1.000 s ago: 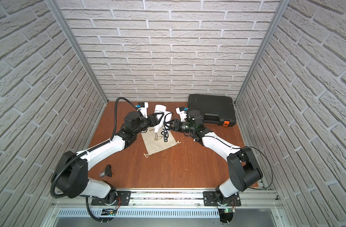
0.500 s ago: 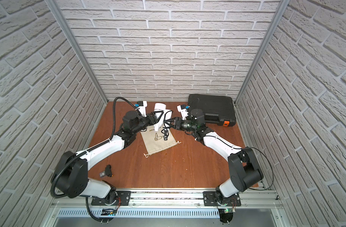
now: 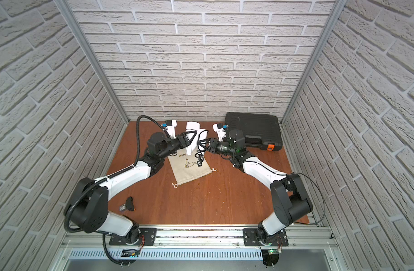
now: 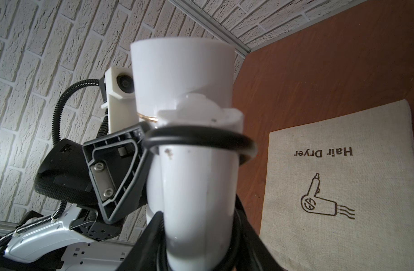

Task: Pack away hair dryers
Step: Fold the hair dryer, then adjust the hair dryer.

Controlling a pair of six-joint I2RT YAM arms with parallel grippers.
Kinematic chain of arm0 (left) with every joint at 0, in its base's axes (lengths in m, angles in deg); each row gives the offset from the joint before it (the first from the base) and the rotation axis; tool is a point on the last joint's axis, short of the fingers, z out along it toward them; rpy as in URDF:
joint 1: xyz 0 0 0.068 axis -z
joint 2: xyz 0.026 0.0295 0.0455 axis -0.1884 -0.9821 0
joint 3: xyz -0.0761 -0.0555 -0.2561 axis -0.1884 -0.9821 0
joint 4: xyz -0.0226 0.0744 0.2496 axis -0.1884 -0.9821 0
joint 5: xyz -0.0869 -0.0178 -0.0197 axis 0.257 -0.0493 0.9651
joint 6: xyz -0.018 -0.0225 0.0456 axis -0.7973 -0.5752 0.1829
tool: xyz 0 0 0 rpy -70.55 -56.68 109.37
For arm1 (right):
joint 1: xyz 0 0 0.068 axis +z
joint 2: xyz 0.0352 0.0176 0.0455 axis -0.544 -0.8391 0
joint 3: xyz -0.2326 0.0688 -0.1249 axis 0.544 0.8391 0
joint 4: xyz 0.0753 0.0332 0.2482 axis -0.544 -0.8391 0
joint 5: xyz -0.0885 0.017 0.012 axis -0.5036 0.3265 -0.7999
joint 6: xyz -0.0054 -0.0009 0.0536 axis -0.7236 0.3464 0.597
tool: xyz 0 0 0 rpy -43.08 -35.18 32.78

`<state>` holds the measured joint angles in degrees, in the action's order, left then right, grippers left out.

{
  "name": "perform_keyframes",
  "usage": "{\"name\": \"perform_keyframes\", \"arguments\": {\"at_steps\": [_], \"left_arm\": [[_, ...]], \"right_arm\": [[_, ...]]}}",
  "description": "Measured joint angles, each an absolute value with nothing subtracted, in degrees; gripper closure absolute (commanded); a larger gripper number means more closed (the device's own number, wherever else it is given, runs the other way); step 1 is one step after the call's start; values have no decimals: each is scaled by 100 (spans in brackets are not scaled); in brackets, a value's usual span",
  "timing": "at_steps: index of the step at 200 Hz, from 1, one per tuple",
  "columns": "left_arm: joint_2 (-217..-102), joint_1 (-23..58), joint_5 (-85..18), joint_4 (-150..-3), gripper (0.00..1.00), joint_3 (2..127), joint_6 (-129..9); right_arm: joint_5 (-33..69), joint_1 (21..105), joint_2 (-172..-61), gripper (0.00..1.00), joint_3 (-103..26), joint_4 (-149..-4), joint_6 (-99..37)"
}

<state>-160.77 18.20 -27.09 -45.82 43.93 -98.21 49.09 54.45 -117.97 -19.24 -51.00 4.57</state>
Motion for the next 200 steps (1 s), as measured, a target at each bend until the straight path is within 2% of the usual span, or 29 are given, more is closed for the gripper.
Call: {"name": "perform_keyframes", "arguments": {"at_steps": [19, 23, 43, 59, 83, 85, 88, 125, 175, 184, 200], "left_arm": [[-16084, 1818, -2711, -4540, 100, 4391, -9832], [-16088, 1820, -2709, -4531, 96, 4391, -9839], [-16130, 1820, -2713, -4444, 71, 4391, -9850], [-16141, 1818, -2744, -4474, 37, 4391, -9823], [-16121, 1829, -2772, -4711, 11, 4444, -9655], [-16116, 1833, -2772, -4741, 5, 4450, -9657], [-16101, 1844, -2776, -4800, 2, 4452, -9600], [-15714, 1936, -3211, -5845, 2, 4485, -8999], [-15325, 1942, -4481, -7722, 2, 5075, -8027], [-15362, 1942, -4660, -8085, 7, 5191, -7856], [-15561, 1964, -4936, -8804, 25, 5436, -7544]], "right_arm": [[4936, 5428, -11797, 67, -1926, -5045, 509], [4946, 5428, -11799, 69, -1926, -5030, 518], [4984, 5419, -11840, 80, -1926, -4892, 625], [5019, 5415, -11893, 88, -1926, -4822, 689], [5012, 5408, -11895, 92, -1926, -4921, 673], [5005, 5404, -11893, 93, -1926, -4934, 671], [5001, 5400, -11893, 93, -1926, -4969, 649], [4942, 5205, -11714, 97, -1819, -5624, 348], [4621, 4560, -11237, 97, -1626, -7108, -315], [4562, 4451, -11161, 97, -1626, -7395, -457], [4479, 4305, -11027, 97, -1626, -7880, -702]]}}
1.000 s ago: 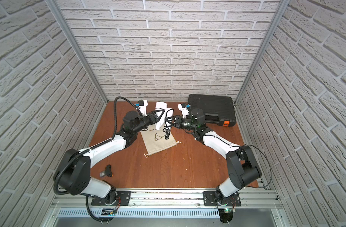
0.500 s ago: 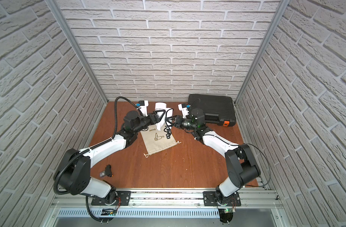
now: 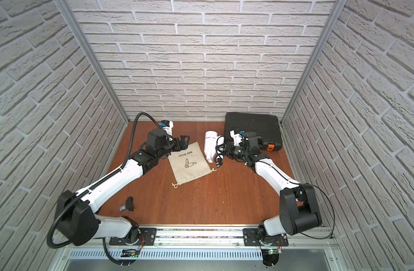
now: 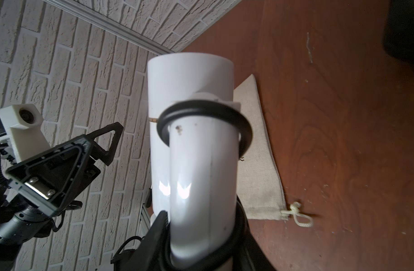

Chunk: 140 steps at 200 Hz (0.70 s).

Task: Pack away hair dryers
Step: Adjust the hair dryer, then move the drawstring bag to the center of the board.

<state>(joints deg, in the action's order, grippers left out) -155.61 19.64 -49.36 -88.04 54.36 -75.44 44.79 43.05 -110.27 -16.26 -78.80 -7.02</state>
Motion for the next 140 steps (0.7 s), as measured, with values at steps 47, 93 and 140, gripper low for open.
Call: {"name": "perform_keyframes", "arguments": {"at_steps": [47, 93, 140], "left_arm": [[-17045, 2277, -5270, -10485, 62, 6081, -6912], [-18044, 2388, -4920, -11084, 75, 6299, -6849], [-18680, 2395, -4558, -11082, 76, 6745, -7004]], "right_arm": [[4282, 3944, -10741, 97, -1580, -9084, -1265], [4173, 3841, -10653, 97, -1530, -9626, -1519], [4153, 3841, -10649, 97, -1458, -9725, -1611]]}}
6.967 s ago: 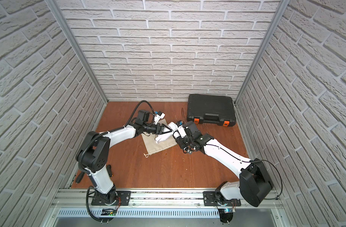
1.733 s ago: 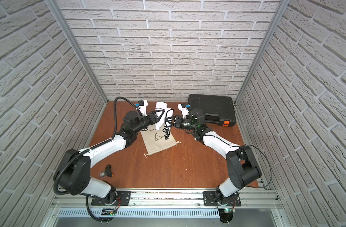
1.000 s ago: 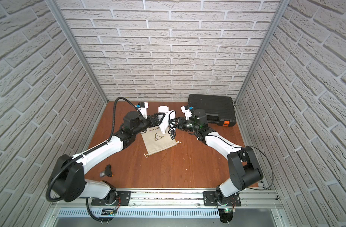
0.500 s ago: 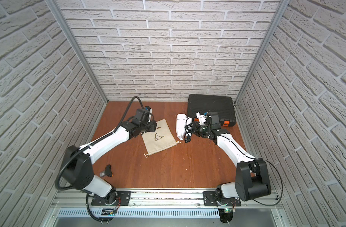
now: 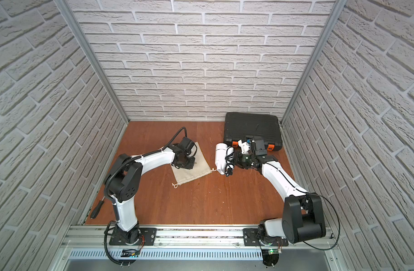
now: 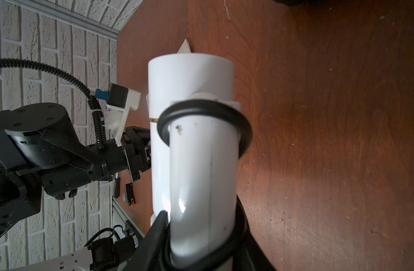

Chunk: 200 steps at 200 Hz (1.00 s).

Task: Pack away hair dryers
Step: Move the drawstring bag to the center of the board, then open the drawstring bag at the center of the board.

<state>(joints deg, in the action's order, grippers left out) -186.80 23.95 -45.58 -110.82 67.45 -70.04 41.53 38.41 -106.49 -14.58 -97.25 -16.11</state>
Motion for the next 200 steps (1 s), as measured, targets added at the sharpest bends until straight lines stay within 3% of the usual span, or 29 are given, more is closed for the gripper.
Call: {"name": "perform_keyframes", "arguments": {"at_steps": [87, 118, 169, 200], "left_arm": [[-19747, 2242, -4357, -11198, 75, 8033, -7502], [-19847, 2102, -4278, -11132, 69, 8214, -7802], [-19572, 2152, -4652, -11123, 47, 8094, -7841], [-18755, 2406, -4929, -11093, 46, 7630, -7205]], "right_arm": [[4013, 3832, -10468, 97, -1364, -9773, -1620], [3941, 3830, -10407, 97, -1239, -9792, -1615], [3889, 3830, -10345, 97, -1222, -9808, -1615], [3882, 3830, -10345, 97, -1134, -9810, -1620]]}}
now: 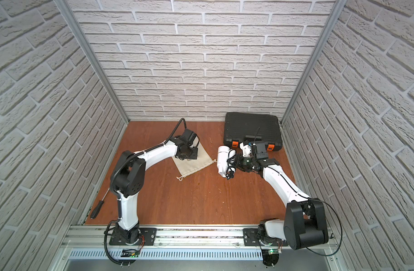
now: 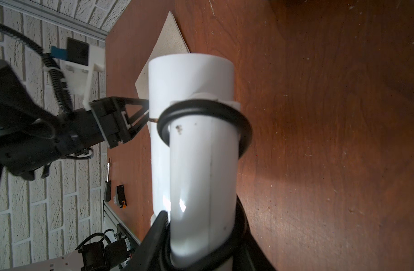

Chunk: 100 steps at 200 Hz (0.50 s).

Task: Pack away hair dryers
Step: Open the drawstring bag at the center of the board.

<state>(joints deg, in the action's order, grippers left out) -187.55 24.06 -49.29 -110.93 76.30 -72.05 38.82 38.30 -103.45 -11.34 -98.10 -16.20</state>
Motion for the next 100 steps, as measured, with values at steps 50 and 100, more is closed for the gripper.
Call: {"name": "perform_keyframes", "arguments": {"at_steps": [50, 100], "left_arm": [[-18228, 2723, -4901, -11226, 48, 7027, -5924], [-18409, 2906, -4824, -11512, 50, 6920, -5246]], "right_arm": [[3788, 3830, -10345, 97, -1071, -9913, -1687], [3784, 3848, -10345, 97, -1071, -9913, -1703]]}}
